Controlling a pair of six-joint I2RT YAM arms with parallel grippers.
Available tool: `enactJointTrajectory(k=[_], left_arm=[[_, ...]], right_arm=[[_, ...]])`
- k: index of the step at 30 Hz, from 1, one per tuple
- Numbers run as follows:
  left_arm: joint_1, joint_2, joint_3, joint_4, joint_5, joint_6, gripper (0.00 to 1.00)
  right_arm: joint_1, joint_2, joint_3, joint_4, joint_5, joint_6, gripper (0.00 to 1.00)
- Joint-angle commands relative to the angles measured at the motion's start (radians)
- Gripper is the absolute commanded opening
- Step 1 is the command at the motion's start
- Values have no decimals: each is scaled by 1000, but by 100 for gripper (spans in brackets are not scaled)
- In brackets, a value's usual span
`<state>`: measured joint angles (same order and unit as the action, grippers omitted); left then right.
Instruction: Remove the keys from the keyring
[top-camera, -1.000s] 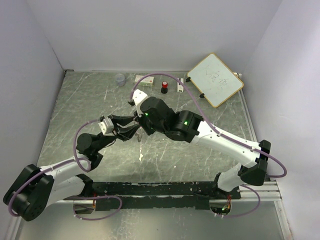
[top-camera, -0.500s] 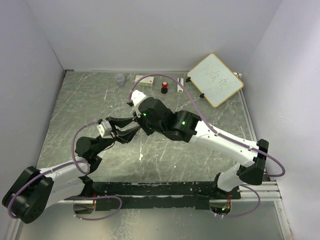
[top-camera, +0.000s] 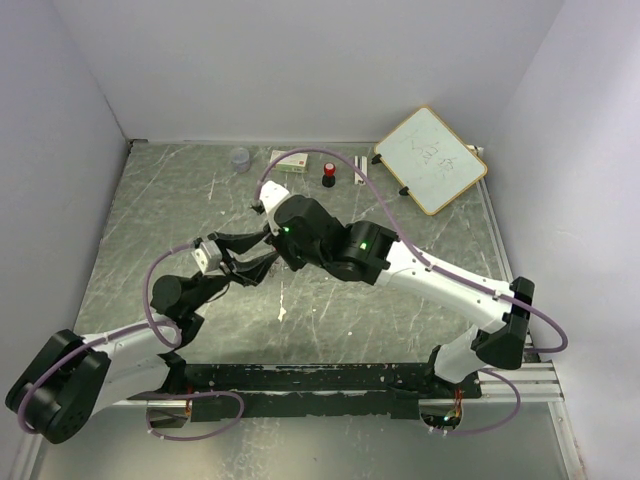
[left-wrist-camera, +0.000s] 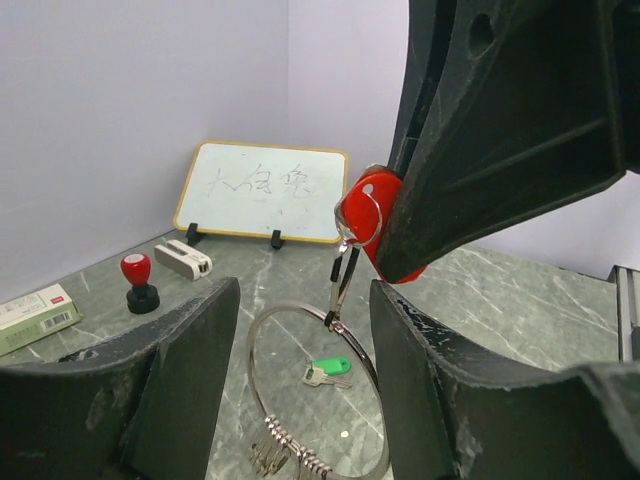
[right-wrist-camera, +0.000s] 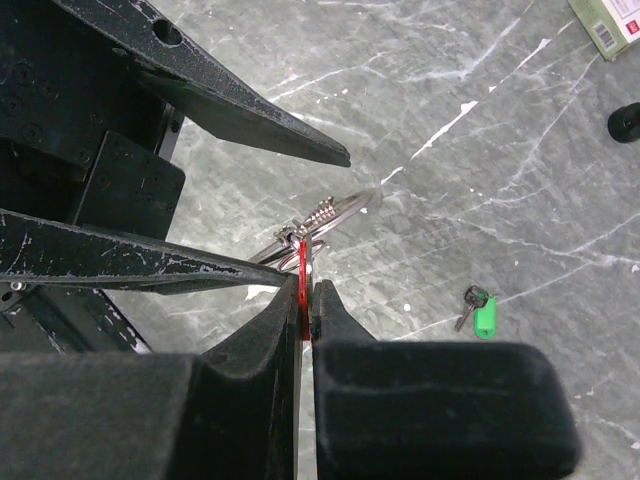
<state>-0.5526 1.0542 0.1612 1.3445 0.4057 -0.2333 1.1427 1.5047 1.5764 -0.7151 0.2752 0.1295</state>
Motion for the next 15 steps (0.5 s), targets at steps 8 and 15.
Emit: enactJointTrajectory(k=[8, 15], left_arm=[[-6, 32, -23, 80, -46, -1, 61], [-6, 9, -31, 33, -83, 35, 59]], right_arm=[[5, 51, 76, -4, -11, -10, 0], [17, 205, 296, -302, 109, 12, 0]])
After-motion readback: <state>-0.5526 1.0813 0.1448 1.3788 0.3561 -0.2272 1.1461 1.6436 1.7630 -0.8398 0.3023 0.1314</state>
